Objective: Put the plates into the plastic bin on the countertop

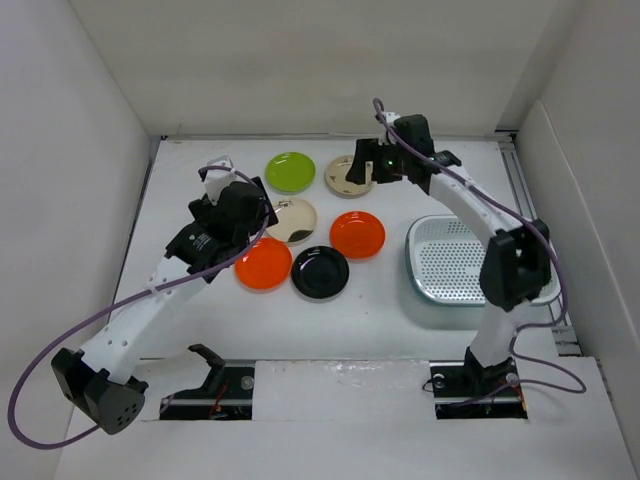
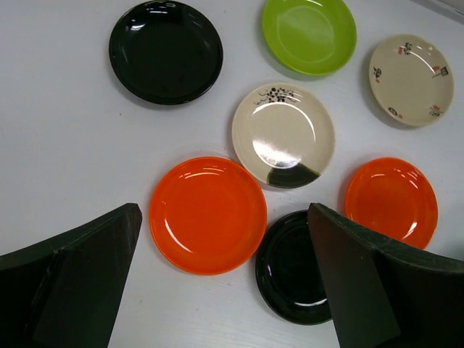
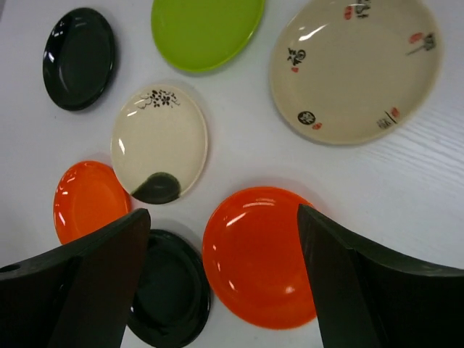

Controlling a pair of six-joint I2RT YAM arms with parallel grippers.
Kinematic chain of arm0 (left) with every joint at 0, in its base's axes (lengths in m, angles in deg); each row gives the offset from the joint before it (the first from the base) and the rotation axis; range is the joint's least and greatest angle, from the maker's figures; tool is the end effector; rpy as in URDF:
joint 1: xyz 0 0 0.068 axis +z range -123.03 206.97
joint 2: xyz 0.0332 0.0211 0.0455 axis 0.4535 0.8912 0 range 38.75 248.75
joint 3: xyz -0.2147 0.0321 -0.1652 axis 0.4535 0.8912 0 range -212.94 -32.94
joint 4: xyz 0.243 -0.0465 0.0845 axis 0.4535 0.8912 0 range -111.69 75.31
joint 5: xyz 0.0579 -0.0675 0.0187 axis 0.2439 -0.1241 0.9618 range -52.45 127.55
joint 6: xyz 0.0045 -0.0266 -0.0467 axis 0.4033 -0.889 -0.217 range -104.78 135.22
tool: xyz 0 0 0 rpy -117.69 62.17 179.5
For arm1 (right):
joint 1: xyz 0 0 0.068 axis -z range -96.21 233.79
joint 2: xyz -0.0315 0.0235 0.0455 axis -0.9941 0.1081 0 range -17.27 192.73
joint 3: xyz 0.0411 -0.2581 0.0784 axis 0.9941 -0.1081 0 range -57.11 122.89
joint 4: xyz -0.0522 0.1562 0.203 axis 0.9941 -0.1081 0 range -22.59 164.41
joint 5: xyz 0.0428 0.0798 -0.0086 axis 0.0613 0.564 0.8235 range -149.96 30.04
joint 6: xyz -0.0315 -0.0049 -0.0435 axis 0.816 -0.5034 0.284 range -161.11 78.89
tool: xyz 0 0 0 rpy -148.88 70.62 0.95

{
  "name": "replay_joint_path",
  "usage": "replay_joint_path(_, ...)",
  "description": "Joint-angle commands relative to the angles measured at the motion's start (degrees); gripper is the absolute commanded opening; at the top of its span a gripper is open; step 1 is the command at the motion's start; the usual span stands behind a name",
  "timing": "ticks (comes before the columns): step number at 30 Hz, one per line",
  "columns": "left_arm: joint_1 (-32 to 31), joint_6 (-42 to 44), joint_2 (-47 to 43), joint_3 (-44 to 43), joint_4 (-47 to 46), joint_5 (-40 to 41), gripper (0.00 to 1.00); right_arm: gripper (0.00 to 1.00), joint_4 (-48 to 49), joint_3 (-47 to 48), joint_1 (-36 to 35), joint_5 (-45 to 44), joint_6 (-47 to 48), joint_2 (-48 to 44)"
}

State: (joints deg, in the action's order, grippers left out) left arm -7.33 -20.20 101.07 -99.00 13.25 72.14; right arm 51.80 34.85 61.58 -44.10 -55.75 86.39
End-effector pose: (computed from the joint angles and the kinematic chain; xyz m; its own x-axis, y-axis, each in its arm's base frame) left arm 0.1983 -0.1108 0.3696 -0.3851 -0.3148 -0.8675 -0.1968 0.9464 -0.2560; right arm 0.3887 0.1691 0.3182 -0.6495 -0.0028 -0.7603 -0.4223 0.8329 0.3577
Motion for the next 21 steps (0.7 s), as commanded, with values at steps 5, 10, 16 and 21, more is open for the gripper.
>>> replay_joint_path(5, 0.03, 2.11, -0.45, -1.17, -2.77, -2.42, 1.0, 0.85, 1.34, 11.84, -2.12, 16.93, 2.07, 14.54)
replay_joint_path(10, 0.03, 2.11, -0.45, -1.17, -2.77, -2.95, 1.0, 0.81, 3.1, 12.53, -4.5, 16.93, 0.66, 19.21)
replay_joint_path(16, 0.03, 2.11, -0.45, -1.17, -2.77, -3.56, 1.0, 0.75, 2.48, 15.79, -5.73, 15.79, 0.66, 25.54)
replay_joint_path(21, 0.03, 2.11, -0.45, -1.17, -2.77, -3.56, 1.0, 0.72, 3.88, 16.93, -6.26, 14.64, -0.56, 28.52)
